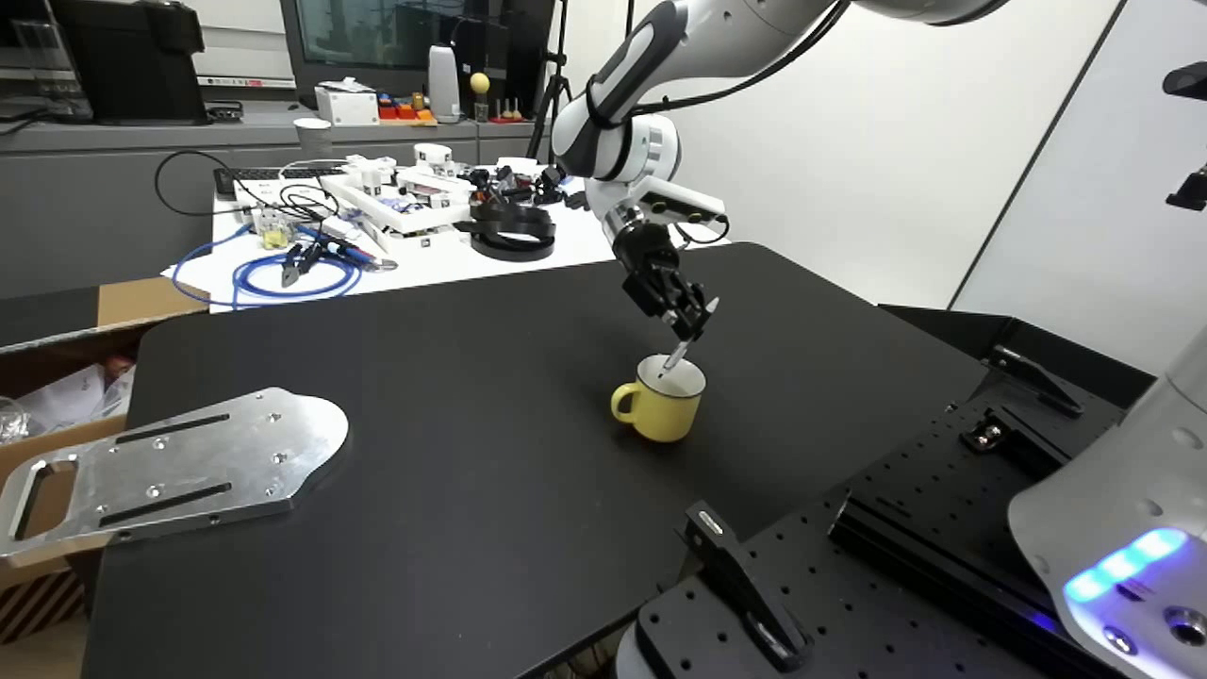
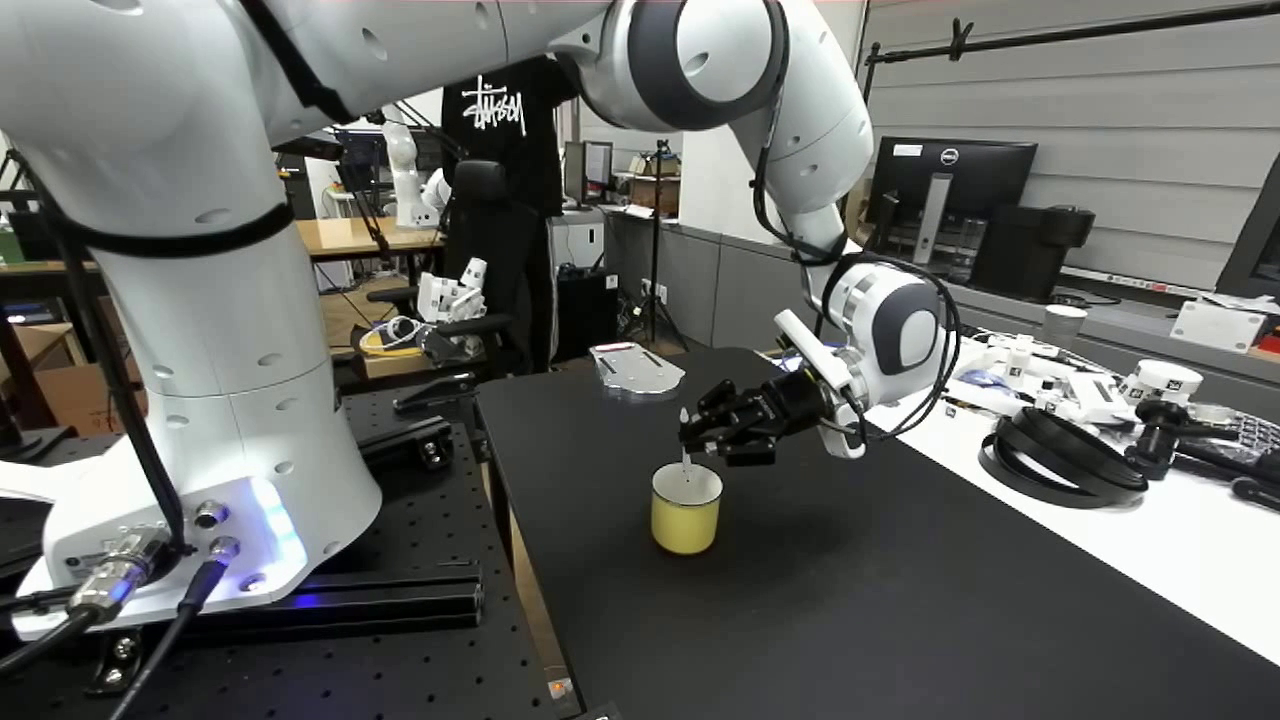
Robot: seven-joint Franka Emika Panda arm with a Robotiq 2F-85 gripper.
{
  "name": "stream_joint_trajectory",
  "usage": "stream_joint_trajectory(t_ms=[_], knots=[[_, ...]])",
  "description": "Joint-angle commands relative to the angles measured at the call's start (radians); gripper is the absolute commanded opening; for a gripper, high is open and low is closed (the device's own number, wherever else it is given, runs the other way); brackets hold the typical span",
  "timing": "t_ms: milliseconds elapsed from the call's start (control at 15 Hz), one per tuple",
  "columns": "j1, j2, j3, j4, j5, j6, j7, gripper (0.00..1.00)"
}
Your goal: Put the pen in the mug
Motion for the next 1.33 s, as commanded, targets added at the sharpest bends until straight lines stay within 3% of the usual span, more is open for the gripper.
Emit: stream_joint_trajectory(t_ms=[0, 67, 133, 200, 733, 1000, 1267], knots=[[0.013, 0.028, 0.005, 0.050, -0.007, 0.077, 0.029, 0.05], [0.013, 0.027, 0.009, 0.048, -0.005, 0.098, 0.027, 0.05], [0.015, 0.025, 0.011, 0.046, -0.006, 0.113, 0.024, 0.34], [0.015, 0.024, 0.015, 0.048, -0.006, 0.117, 0.018, 0.45], [-0.006, -0.043, 0.038, 0.104, 0.013, 0.096, -0.001, 0.98], [-0.009, -0.129, 0.022, 0.045, 0.005, 0.172, -0.030, 1.00], [0.002, -0.261, 0.001, -0.143, -0.030, 0.498, -0.099, 1.00]])
